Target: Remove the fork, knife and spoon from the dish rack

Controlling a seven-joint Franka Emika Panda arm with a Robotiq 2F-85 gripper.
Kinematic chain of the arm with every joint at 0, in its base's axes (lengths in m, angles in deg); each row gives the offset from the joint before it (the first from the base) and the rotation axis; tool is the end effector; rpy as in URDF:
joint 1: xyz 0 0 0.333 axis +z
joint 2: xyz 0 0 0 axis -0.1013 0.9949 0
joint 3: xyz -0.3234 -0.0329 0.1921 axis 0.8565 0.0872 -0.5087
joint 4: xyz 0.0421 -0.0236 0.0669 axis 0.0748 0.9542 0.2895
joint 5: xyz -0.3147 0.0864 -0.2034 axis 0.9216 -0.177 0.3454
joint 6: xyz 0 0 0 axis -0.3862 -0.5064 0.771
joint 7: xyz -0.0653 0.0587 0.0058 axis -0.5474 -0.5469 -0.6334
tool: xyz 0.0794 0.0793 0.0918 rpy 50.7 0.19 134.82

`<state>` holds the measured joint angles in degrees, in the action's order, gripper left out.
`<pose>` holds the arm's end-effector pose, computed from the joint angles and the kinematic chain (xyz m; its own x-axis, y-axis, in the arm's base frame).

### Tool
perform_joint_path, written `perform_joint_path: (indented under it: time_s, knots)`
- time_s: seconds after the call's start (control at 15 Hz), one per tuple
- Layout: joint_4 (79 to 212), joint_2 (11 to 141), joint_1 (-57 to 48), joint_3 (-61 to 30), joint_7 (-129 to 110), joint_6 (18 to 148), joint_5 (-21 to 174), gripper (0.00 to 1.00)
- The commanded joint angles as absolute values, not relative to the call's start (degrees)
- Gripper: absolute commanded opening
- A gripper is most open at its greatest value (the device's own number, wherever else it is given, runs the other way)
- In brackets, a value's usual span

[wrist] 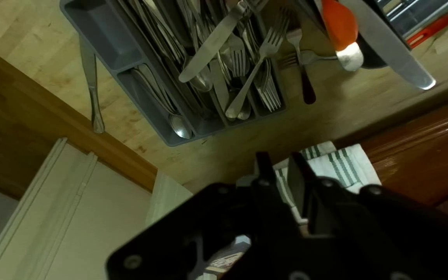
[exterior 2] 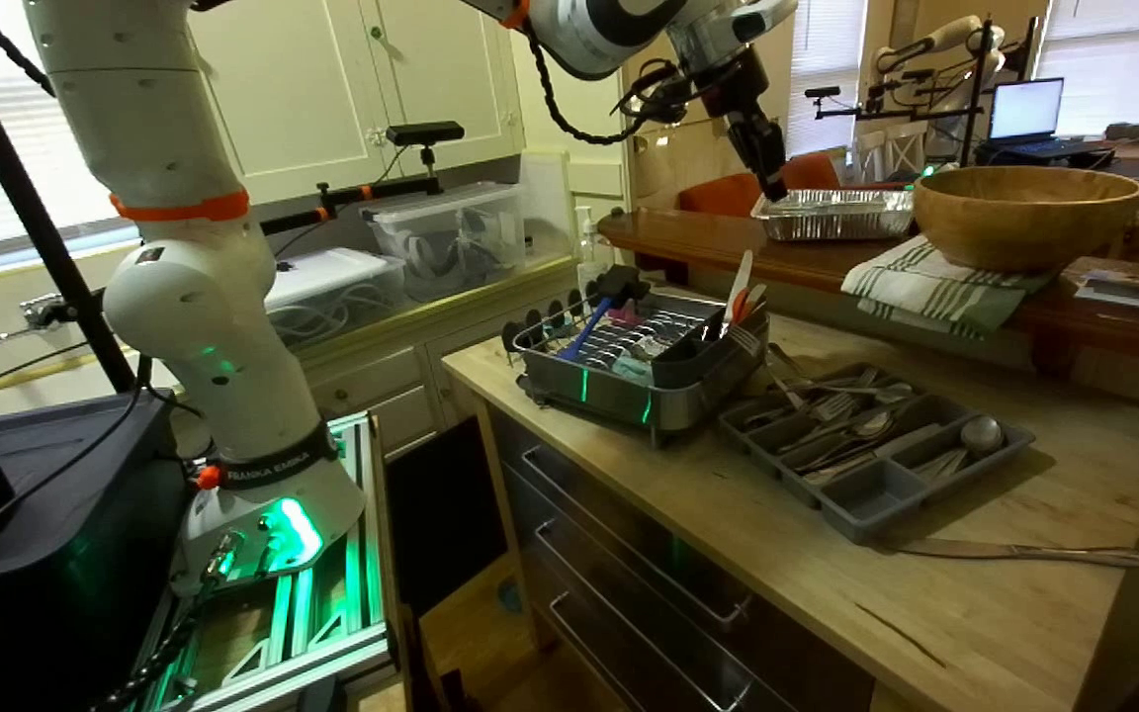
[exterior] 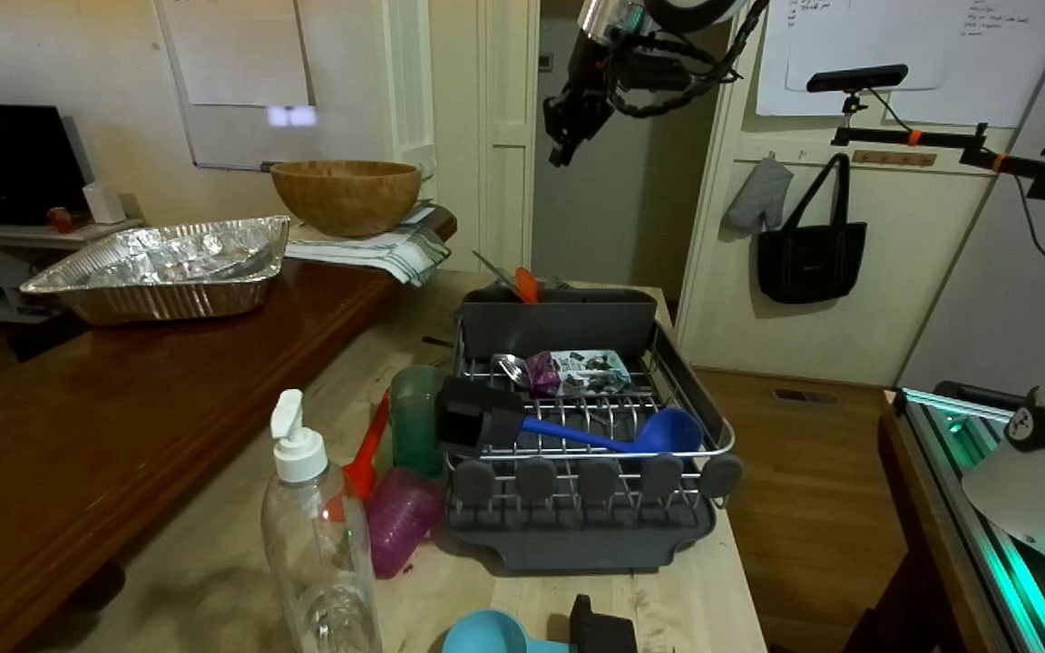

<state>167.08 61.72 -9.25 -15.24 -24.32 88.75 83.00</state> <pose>0.6042 -0.0870 0.5191 0.8483 -0.3183 0.4232 -0.3590 -0.9332 0.0177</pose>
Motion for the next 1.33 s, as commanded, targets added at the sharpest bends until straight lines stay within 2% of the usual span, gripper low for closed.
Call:
perform_joint_path:
  time_s: [0.0,0.33,0.4,0.47,0.6,0.8,1.0,1.13,1.2,1.27]
  knots:
    - [165.1,64.2,-9.1,-14.9,-28.4,87.9,85.0,0.05]
    - [164.0,65.2,-8.9,-14.8,-27.7,86.7,83.5,0.05]
    - [163.9,65.2,-8.8,-14.8,-27.3,85.7,83.7,0.44]
    - [163.6,65.0,-8.8,-14.7,-27.1,83.9,84.8,0.46]
    - [162.9,65.2,-9.0,-15.2,-21.3,78.0,82.9,0.58]
    - [162.3,66.3,-9.1,-15.8,-14.1,71.6,81.9,0.82]
    - [162.2,68.4,-9.5,-16.2,-5.2,69.5,80.2,1.00]
    - [161.9,70.9,-9.9,-16.5,1.7,71.2,79.1,1.00]
    - [159.2,73.1,-9.7,-16.2,0.1,66.7,79.8,1.00]
    - [163.1,69.4,-9.2,-16.0,-2.4,70.7,81.2,1.00]
